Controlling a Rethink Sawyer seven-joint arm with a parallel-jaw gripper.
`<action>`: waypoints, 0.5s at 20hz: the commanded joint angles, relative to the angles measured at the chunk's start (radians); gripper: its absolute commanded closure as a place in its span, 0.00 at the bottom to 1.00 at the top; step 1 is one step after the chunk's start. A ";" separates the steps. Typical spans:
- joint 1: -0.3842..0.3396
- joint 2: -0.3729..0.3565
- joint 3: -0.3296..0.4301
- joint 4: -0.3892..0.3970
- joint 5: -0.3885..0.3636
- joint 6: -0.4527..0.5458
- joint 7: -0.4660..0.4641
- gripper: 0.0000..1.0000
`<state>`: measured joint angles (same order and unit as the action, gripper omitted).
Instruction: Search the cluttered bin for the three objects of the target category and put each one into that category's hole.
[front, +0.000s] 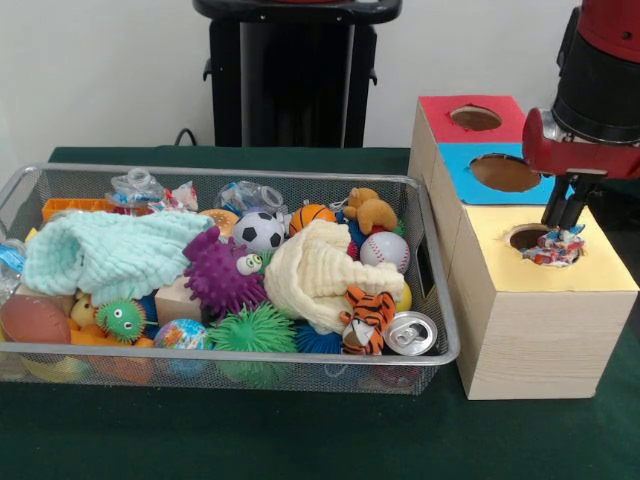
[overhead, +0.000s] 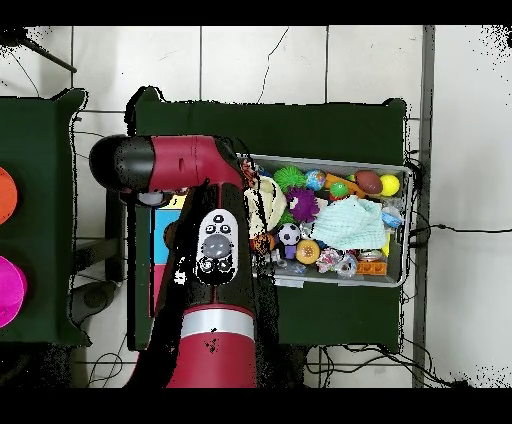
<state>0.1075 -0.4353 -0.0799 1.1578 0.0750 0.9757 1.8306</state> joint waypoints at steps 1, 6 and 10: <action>-0.030 0.064 0.026 -0.055 0.023 0.120 0.190 1.00; -0.028 0.062 0.024 -0.041 0.027 0.104 0.192 1.00; -0.026 0.077 0.021 -0.023 0.020 0.054 0.192 1.00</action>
<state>0.1076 -0.4010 -0.0798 1.1083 0.0775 0.9902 1.8306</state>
